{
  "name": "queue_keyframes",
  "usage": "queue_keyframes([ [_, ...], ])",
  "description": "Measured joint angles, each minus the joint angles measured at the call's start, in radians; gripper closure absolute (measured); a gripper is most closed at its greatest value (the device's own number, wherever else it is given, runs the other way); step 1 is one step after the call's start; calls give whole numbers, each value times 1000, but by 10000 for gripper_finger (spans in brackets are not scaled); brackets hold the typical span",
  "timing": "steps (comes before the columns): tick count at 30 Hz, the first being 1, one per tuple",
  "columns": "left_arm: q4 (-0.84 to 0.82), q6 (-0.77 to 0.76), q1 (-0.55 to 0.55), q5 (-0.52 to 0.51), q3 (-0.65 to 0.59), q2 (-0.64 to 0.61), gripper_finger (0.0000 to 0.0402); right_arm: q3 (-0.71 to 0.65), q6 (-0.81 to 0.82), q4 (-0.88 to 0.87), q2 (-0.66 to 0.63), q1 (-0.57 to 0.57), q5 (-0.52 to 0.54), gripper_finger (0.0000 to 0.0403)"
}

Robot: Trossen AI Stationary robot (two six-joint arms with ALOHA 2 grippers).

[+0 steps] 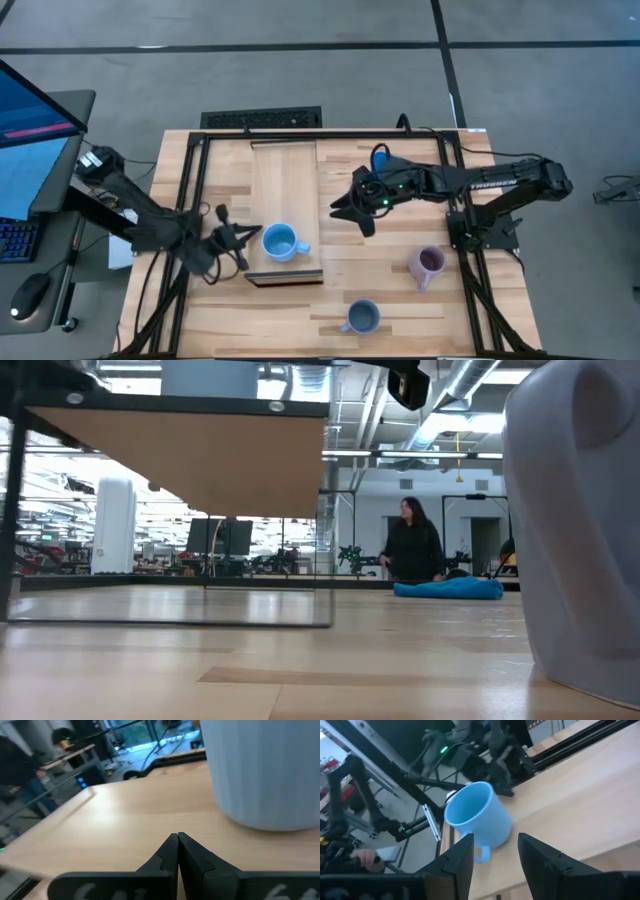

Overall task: Stack small to large cups/mugs on shelf
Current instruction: Put the blue mug on the shelf

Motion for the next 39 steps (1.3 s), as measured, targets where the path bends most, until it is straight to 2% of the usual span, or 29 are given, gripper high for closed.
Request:
queue_keyframes([
  [3, 372, 200, 104, 127, -121, -10, 401, 0, 0, 0, 0, 21, 0, 230],
  [6, 717, 335, 207, 283, -252, -47, 401, 0, -9, 0, 0, 40, 0, 230],
  [9, 808, 379, 274, 346, -313, -109, 401, 0, -15, 0, 0, 53, 0, 230],
  [14, 531, 410, 311, 344, -266, -238, 401, 0, -16, 0, 0, 58, 0, 233],
  [20, 441, 477, 344, 322, -259, -410, 401, 0, -19, -8, 0, 55, 0, 234],
  [26, 202, 435, 362, 217, -259, -595, 401, 0, -49, -8, 0, 54, 1, 236],
  [31, 122, 437, 373, 78, -259, -705, 401, 0, -95, -9, 0, 49, 0, 239],
  [39, -56, 381, 372, 123, -259, -787, 401, 0, -150, -9, 0, 54, 1, 239],
])
